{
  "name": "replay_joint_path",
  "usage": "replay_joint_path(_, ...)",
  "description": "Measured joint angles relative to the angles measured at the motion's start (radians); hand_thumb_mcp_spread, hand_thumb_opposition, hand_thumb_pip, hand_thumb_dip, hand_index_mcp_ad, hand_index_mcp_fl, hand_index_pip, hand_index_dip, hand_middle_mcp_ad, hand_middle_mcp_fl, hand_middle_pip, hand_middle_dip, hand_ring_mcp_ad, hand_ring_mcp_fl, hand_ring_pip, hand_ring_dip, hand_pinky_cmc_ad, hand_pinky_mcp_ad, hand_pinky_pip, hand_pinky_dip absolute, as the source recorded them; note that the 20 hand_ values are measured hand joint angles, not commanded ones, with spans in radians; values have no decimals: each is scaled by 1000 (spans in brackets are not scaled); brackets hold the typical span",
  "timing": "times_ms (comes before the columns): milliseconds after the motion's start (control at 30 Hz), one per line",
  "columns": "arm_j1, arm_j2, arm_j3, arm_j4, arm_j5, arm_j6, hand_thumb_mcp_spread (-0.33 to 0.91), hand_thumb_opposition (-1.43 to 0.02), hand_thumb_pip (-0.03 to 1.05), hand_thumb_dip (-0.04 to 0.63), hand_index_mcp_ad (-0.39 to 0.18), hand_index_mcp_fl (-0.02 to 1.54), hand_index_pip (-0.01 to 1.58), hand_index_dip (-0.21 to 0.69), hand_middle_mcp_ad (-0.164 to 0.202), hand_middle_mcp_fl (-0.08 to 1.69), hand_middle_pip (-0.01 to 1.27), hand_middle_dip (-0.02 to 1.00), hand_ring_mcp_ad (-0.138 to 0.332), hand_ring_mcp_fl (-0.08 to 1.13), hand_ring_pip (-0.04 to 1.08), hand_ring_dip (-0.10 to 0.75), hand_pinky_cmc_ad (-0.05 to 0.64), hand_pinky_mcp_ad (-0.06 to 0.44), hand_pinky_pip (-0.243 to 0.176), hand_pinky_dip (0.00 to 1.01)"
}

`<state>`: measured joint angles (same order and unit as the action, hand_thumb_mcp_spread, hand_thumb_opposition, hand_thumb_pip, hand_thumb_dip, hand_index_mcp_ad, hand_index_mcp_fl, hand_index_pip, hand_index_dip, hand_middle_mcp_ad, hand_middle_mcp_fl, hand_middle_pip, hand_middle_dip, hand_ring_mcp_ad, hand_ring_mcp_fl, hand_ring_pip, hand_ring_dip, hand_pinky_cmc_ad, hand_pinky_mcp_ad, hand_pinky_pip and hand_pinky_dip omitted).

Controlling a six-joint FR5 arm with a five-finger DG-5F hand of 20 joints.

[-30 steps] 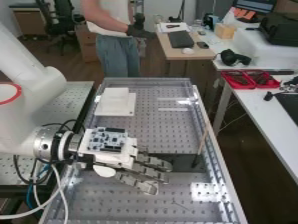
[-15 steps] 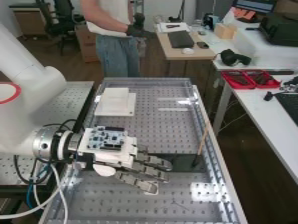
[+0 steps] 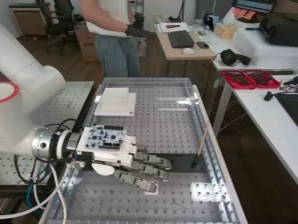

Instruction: Grab the bearing and place it in the white container

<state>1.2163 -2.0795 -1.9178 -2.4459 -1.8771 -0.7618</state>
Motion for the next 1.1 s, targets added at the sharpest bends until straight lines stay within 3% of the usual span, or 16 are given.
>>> replay_joint_path(200,0,1,-2,2,-3,-1,525,-834,424,251,-120,265,1265,297,58,5,129,188,120,0,91,106,349,232,-75,141)
replay_joint_path(1100,-2,-10,12,-2,-24,-13,525,-846,450,269,-120,236,1225,278,61,7,133,188,119,0,94,106,349,230,-75,143)
